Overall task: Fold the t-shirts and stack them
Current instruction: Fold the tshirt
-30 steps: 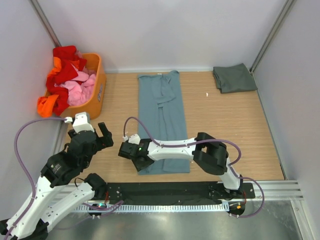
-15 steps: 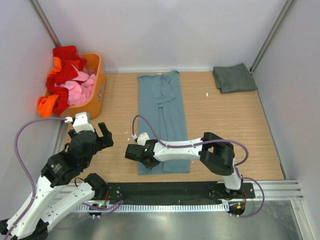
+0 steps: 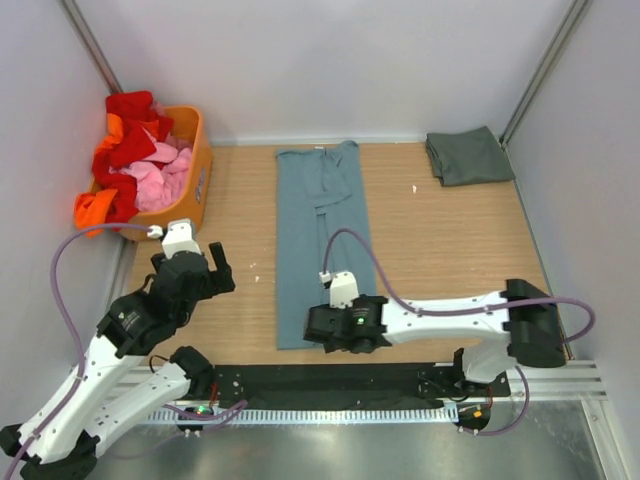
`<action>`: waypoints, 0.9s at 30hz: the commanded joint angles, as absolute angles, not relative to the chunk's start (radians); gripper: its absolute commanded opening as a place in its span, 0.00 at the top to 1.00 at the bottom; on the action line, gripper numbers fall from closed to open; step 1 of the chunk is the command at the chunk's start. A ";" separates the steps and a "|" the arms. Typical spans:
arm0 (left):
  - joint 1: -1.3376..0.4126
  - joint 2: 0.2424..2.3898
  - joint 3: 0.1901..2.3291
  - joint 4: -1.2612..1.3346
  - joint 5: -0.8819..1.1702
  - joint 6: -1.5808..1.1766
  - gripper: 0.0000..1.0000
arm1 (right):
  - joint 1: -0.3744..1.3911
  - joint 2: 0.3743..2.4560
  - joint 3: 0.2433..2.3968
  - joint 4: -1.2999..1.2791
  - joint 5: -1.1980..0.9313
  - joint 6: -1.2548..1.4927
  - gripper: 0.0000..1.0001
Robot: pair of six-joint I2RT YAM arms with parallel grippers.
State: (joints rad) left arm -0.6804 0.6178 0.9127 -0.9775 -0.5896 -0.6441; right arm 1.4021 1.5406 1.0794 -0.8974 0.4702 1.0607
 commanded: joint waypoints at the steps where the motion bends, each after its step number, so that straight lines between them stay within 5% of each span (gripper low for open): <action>1: -0.681 0.685 0.920 -0.946 -0.487 -0.646 0.13 | 1.416 1.360 1.013 -0.908 0.561 1.183 0.31; 7: -0.698 0.791 0.861 -0.910 -0.238 -0.765 0.16 | 1.385 1.031 0.803 -0.865 0.609 1.255 0.19; 11: -0.704 0.755 0.662 -0.734 -0.039 -0.929 0.19 | 1.237 0.925 0.608 -0.636 0.360 1.151 0.19; 15: -0.732 0.690 0.509 -0.609 -0.017 -1.032 0.23 | 1.099 0.865 0.463 -0.483 0.189 1.112 0.32; 23: -0.745 0.712 0.381 -0.500 0.038 -1.101 0.31 | 1.042 0.903 0.407 -0.439 0.135 1.109 0.37; 27: -0.756 0.719 0.345 -0.491 0.019 -1.146 0.35 | 1.042 0.926 0.368 -0.408 0.115 1.137 0.48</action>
State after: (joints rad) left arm -0.7479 0.7212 0.3641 -0.5632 0.0013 -1.0870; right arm 1.0447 0.9127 0.3912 -0.4656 0.1436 1.1172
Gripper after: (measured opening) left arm 0.662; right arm 0.552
